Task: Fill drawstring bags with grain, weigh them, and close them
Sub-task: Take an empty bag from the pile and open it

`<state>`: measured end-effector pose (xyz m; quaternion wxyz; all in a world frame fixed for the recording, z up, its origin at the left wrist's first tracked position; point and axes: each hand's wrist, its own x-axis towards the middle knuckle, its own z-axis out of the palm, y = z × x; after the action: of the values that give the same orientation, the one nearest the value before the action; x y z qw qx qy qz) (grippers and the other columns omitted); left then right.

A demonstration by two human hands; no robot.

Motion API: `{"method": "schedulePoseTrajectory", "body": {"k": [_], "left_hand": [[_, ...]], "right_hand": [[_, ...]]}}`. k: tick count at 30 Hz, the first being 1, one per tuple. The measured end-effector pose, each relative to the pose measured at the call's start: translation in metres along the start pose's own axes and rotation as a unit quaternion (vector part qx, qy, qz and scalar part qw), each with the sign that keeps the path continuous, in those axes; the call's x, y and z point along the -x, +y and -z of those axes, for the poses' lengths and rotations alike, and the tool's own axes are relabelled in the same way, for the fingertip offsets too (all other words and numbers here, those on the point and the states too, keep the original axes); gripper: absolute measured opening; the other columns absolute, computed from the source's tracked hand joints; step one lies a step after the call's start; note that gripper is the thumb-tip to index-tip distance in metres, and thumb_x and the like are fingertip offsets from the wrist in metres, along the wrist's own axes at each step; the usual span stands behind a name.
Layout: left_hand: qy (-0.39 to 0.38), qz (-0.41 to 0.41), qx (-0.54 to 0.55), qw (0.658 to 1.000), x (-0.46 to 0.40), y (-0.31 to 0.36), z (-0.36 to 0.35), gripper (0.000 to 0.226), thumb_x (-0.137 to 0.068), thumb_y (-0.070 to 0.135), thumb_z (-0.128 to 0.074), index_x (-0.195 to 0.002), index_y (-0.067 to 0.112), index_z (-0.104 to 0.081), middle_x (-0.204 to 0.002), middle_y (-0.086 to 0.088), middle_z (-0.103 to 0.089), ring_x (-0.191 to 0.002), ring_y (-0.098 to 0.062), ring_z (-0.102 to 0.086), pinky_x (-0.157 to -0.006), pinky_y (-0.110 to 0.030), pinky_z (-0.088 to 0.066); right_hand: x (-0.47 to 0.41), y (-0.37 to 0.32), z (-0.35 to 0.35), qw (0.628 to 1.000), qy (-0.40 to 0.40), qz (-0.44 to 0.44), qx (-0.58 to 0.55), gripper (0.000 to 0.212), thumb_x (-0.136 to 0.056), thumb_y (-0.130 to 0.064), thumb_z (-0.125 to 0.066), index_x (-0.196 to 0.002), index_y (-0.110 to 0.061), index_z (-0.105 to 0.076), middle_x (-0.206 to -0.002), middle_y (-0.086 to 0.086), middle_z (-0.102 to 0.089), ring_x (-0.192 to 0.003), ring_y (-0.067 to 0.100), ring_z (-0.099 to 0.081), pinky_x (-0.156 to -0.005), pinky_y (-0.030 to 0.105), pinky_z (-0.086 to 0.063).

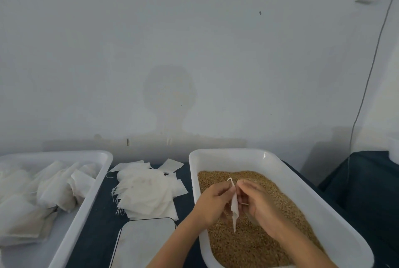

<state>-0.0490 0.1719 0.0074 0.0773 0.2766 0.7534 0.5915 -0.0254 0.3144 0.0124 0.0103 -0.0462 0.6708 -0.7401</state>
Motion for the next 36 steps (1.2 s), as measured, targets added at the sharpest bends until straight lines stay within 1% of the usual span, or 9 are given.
{"method": "schedulePoseTrajectory", "body": {"k": [5, 9, 12, 19, 22, 25, 31, 34, 36], "left_hand": [[0.006, -0.023, 0.025, 0.999, -0.0047, -0.0029, -0.0013, 0.030, -0.101, 0.019, -0.038, -0.086, 0.004, -0.059, -0.079, -0.014, -0.059, -0.074, -0.026, -0.055, -0.078, -0.052, -0.048], [-0.034, -0.012, 0.077, 0.996, -0.0056, -0.0039, 0.0000, 0.032, -0.101, 0.012, -0.036, -0.078, 0.011, -0.059, -0.064, 0.011, -0.063, -0.059, -0.004, -0.059, -0.060, -0.016, -0.047], [-0.056, -0.005, 0.078, 0.995, -0.0061, -0.0040, -0.0008, 0.034, -0.101, 0.007, -0.032, -0.077, 0.011, -0.055, -0.058, 0.016, -0.059, -0.053, 0.005, -0.053, -0.056, -0.007, -0.040], [-0.052, -0.004, 0.075, 0.996, -0.0057, -0.0055, -0.0007, 0.029, -0.100, 0.003, -0.035, -0.081, 0.006, -0.056, -0.070, 0.006, -0.055, -0.063, 0.000, -0.054, -0.065, -0.011, -0.042], [-0.022, -0.022, 0.053, 0.998, -0.0076, -0.0068, -0.0016, 0.027, -0.100, 0.005, -0.036, -0.085, -0.008, -0.054, -0.076, -0.011, -0.046, -0.072, -0.021, -0.042, -0.070, -0.029, -0.036], [-0.019, -0.029, 0.054, 0.998, -0.0075, -0.0054, -0.0005, 0.027, -0.100, 0.003, -0.035, -0.088, -0.013, -0.054, -0.081, -0.015, -0.045, -0.075, -0.025, -0.039, -0.071, -0.034, -0.034], [-0.028, -0.025, 0.057, 0.998, -0.0079, -0.0063, 0.0013, 0.025, -0.099, 0.001, -0.036, -0.085, -0.001, -0.057, -0.074, -0.011, -0.051, -0.068, -0.019, -0.045, -0.068, -0.023, -0.037], [-0.037, -0.039, 0.021, 0.998, -0.0075, -0.0084, 0.0003, 0.035, -0.100, 0.007, -0.039, -0.073, 0.017, -0.060, -0.060, 0.013, -0.056, -0.057, -0.003, -0.047, -0.066, -0.016, -0.038], [-0.031, -0.040, -0.012, 0.999, -0.0070, -0.0098, -0.0004, 0.039, -0.100, 0.017, -0.041, -0.066, 0.027, -0.057, -0.052, 0.014, -0.053, -0.055, -0.001, -0.047, -0.070, -0.020, -0.039]], "right_hand": [[0.0014, -0.0004, -0.0009, 0.999, -0.033, -0.004, 0.030, 0.029, -0.080, -0.030, -0.061, -0.084, -0.002, -0.052, -0.065, 0.004, -0.056, -0.058, 0.016, -0.055, -0.053, 0.026, -0.048], [0.0006, 0.0000, 0.0003, 0.999, -0.033, -0.009, 0.020, 0.027, -0.079, -0.027, -0.063, -0.084, -0.003, -0.051, -0.064, 0.002, -0.058, -0.058, 0.014, -0.058, -0.054, 0.025, -0.049], [0.0003, 0.0009, 0.0011, 0.999, -0.028, -0.017, 0.004, 0.022, -0.084, -0.024, -0.057, -0.084, -0.003, -0.053, -0.066, 0.004, -0.059, -0.061, 0.017, -0.060, -0.057, 0.027, -0.051], [0.0016, 0.0010, 0.0011, 0.999, -0.015, -0.018, 0.033, 0.017, -0.094, -0.013, -0.049, -0.094, 0.003, -0.055, -0.078, 0.013, -0.058, -0.071, 0.024, -0.062, -0.063, 0.030, -0.053], [0.0020, 0.0007, 0.0005, 0.999, -0.012, -0.009, 0.047, 0.022, -0.096, -0.011, -0.046, -0.099, 0.009, -0.055, -0.082, 0.018, -0.059, -0.075, 0.026, -0.064, -0.069, 0.032, -0.054], [0.0024, 0.0006, 0.0011, 0.999, -0.011, -0.004, 0.052, 0.025, -0.097, -0.010, -0.044, -0.102, 0.013, -0.052, -0.088, 0.022, -0.055, -0.079, 0.030, -0.060, -0.073, 0.035, -0.054], [0.0047, -0.0036, -0.0015, 0.999, -0.032, 0.000, -0.009, 0.016, -0.093, -0.012, -0.046, -0.096, 0.004, -0.050, -0.077, 0.015, -0.045, -0.067, 0.025, -0.056, -0.062, 0.028, -0.053], [0.0047, -0.0036, -0.0011, 0.999, -0.042, -0.002, -0.008, 0.033, -0.091, -0.021, -0.050, -0.095, 0.012, -0.050, -0.070, 0.013, -0.049, -0.061, 0.025, -0.058, -0.062, 0.031, -0.052], [0.0043, -0.0020, -0.0011, 0.999, -0.035, 0.003, 0.033, 0.036, -0.094, -0.018, -0.049, -0.098, 0.018, -0.048, -0.070, 0.015, -0.056, -0.061, 0.025, -0.062, -0.060, 0.029, -0.051]]}}
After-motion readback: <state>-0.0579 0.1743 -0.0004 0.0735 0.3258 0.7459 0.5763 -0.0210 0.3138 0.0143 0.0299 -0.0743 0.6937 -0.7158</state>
